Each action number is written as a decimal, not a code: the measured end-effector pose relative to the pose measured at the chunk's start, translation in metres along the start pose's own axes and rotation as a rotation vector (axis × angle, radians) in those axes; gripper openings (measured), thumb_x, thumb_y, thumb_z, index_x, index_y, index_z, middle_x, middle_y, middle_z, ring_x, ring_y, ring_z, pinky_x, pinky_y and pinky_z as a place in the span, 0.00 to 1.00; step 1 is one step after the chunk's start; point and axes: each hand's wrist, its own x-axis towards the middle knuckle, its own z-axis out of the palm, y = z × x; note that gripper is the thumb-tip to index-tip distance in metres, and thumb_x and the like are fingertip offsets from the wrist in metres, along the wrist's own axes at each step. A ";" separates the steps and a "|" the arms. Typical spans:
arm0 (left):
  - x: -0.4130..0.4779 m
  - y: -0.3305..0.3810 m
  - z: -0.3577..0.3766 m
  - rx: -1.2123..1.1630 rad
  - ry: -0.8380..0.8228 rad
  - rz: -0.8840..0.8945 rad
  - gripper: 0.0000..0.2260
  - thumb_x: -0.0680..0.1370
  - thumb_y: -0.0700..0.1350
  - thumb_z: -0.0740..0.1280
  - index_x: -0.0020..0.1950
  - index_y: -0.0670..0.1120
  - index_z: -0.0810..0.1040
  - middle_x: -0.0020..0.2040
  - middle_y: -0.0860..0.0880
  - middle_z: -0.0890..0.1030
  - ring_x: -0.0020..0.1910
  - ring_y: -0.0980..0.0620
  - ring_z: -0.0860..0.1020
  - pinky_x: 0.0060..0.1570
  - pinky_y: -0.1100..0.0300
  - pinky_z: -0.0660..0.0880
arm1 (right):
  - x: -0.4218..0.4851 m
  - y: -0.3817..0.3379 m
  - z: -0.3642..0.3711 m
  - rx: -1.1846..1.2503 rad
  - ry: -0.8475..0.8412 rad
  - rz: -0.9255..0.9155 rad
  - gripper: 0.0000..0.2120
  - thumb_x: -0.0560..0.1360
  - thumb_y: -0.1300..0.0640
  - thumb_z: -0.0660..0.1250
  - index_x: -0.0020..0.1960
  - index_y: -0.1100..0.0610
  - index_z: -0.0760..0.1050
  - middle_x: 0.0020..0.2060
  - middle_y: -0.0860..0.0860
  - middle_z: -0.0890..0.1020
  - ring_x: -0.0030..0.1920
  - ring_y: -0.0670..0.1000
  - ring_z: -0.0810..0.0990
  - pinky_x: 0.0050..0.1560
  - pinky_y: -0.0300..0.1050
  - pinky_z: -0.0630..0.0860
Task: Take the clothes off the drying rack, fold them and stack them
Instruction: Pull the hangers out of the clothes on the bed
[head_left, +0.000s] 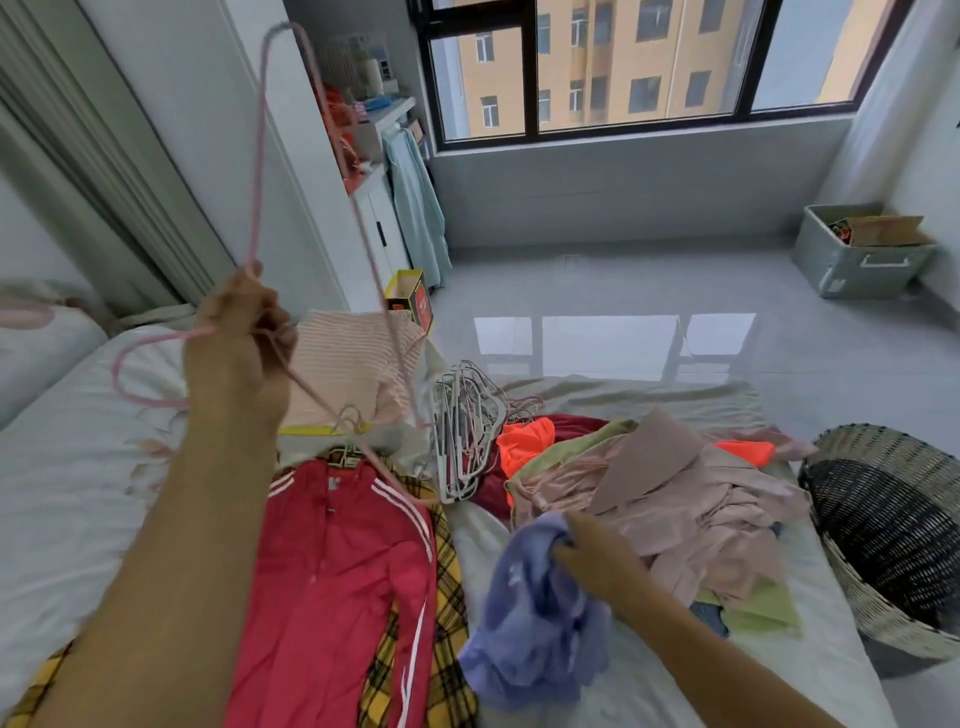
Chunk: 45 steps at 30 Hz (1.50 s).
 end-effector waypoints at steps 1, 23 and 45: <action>0.005 0.006 -0.012 0.067 0.000 0.052 0.16 0.78 0.36 0.60 0.35 0.49 0.80 0.26 0.54 0.74 0.25 0.59 0.70 0.23 0.69 0.64 | 0.005 0.004 -0.019 0.086 0.063 0.071 0.15 0.77 0.58 0.58 0.62 0.61 0.71 0.55 0.58 0.79 0.53 0.57 0.77 0.51 0.45 0.71; -0.010 -0.196 -0.109 0.718 0.205 -0.406 0.11 0.76 0.27 0.57 0.45 0.43 0.67 0.37 0.44 0.77 0.20 0.57 0.74 0.17 0.69 0.65 | 0.057 -0.001 0.019 0.156 -0.242 0.059 0.16 0.77 0.56 0.63 0.61 0.64 0.72 0.57 0.53 0.75 0.56 0.52 0.74 0.47 0.39 0.64; 0.180 -0.364 -0.125 1.703 -0.509 -0.148 0.28 0.80 0.39 0.56 0.77 0.46 0.46 0.74 0.40 0.61 0.64 0.39 0.71 0.54 0.50 0.69 | 0.097 0.030 0.182 0.679 -0.143 0.556 0.05 0.75 0.59 0.67 0.45 0.49 0.76 0.48 0.45 0.81 0.45 0.39 0.79 0.43 0.30 0.74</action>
